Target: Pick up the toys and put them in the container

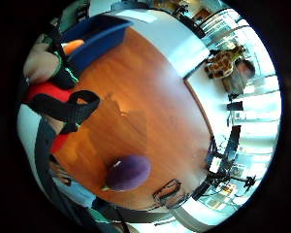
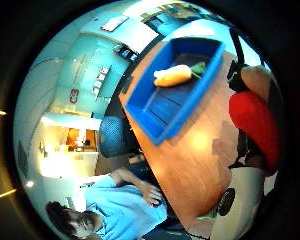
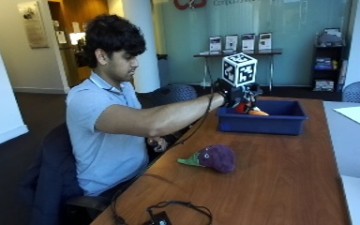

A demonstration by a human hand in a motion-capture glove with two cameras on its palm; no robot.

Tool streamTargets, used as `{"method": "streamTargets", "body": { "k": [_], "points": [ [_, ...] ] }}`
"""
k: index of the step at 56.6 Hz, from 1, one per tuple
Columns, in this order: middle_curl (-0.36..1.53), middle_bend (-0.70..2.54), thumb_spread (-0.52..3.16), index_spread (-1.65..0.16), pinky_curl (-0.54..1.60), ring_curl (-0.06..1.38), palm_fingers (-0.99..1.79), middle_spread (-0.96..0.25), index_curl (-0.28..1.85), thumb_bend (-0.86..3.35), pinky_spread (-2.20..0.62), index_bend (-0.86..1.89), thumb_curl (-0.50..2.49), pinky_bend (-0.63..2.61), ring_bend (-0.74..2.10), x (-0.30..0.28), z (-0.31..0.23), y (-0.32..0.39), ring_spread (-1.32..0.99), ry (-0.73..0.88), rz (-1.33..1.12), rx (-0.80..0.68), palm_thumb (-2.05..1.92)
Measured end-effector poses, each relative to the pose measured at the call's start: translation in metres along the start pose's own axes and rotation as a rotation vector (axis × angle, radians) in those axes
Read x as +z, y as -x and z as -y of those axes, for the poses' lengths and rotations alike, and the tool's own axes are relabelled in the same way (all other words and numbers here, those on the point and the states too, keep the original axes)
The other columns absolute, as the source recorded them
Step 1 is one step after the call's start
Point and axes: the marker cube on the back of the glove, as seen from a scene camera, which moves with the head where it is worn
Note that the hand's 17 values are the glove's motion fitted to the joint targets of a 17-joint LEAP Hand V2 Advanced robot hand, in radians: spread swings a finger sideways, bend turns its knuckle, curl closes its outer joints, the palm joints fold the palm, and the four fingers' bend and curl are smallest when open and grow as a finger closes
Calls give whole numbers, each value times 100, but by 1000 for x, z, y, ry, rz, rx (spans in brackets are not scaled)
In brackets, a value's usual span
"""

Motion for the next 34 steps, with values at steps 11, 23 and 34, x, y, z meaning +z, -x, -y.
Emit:
{"method": "streamTargets", "body": {
  "k": [11,23,34],
  "points": [
    [45,36,142,-21,35,39,81,0,33,50,-31,16,62,99,85,-13,55,62,-19,10,80,-68,82],
    [47,34,142,-22,36,40,77,0,31,48,-31,14,64,103,86,2,86,112,-19,72,67,-143,79],
    [44,14,152,-27,45,40,-10,2,32,32,-19,17,50,117,64,20,75,112,-11,235,-76,-133,41]
  ]
}}
